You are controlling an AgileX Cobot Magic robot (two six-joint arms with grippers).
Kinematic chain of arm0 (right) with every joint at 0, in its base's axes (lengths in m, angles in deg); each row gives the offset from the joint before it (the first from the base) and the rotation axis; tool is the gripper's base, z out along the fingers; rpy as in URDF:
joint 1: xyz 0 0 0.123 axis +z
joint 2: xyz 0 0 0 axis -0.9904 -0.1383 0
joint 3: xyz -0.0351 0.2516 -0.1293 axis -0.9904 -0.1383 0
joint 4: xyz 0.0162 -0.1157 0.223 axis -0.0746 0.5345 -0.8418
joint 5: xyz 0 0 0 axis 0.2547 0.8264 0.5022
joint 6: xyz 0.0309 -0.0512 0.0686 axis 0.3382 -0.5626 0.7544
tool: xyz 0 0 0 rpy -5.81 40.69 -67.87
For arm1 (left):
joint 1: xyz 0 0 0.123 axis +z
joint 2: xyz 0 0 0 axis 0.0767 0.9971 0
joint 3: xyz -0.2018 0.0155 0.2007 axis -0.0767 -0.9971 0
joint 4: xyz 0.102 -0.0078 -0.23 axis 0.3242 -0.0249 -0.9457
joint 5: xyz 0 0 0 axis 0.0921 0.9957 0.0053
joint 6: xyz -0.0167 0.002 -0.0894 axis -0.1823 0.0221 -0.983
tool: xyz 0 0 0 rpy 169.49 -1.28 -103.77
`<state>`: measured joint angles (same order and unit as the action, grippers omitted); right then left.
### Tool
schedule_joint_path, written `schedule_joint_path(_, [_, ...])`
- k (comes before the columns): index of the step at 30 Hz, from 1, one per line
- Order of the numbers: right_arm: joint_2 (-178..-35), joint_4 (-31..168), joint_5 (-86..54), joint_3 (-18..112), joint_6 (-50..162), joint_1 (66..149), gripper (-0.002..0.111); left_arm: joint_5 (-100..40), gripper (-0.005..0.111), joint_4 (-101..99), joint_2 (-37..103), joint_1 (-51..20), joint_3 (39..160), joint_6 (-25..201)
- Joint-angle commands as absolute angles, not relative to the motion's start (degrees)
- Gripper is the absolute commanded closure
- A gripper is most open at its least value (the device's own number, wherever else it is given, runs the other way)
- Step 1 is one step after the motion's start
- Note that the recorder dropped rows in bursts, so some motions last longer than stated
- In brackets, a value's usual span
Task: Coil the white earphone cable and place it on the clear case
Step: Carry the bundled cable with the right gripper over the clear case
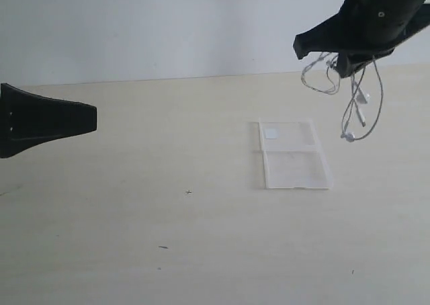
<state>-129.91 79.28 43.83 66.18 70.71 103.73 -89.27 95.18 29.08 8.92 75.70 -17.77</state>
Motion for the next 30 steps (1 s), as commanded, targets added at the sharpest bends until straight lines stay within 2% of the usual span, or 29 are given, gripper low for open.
schedule_joint_path(1, [-137.84,65.7,48.34,72.9,65.45,100.47,0.108,-88.21,0.107,96.49,29.69,9.02,75.55,-18.12])
schedule_joint_path(4, [-143.97,60.62,53.92,81.04,64.07,99.36,0.108,-88.21,0.107,97.92,29.72,9.02,75.55,-18.42])
schedule_joint_path(10, [-153.81,61.39,53.92,96.6,66.26,98.54,0.108,-88.11,0.107,99.01,29.72,9.02,75.55,-18.52])
schedule_joint_path(14, [-157.86,61.51,53.92,101.96,67.67,98.4,0.108,-87.99,0.107,99.01,29.72,9.02,75.55,-18.52])
schedule_joint_path(30, [-161.81,64.37,53.92,99.4,68.39,98.27,0.108,-86.69,0.107,99.01,29.72,9.02,75.55,-19.06])
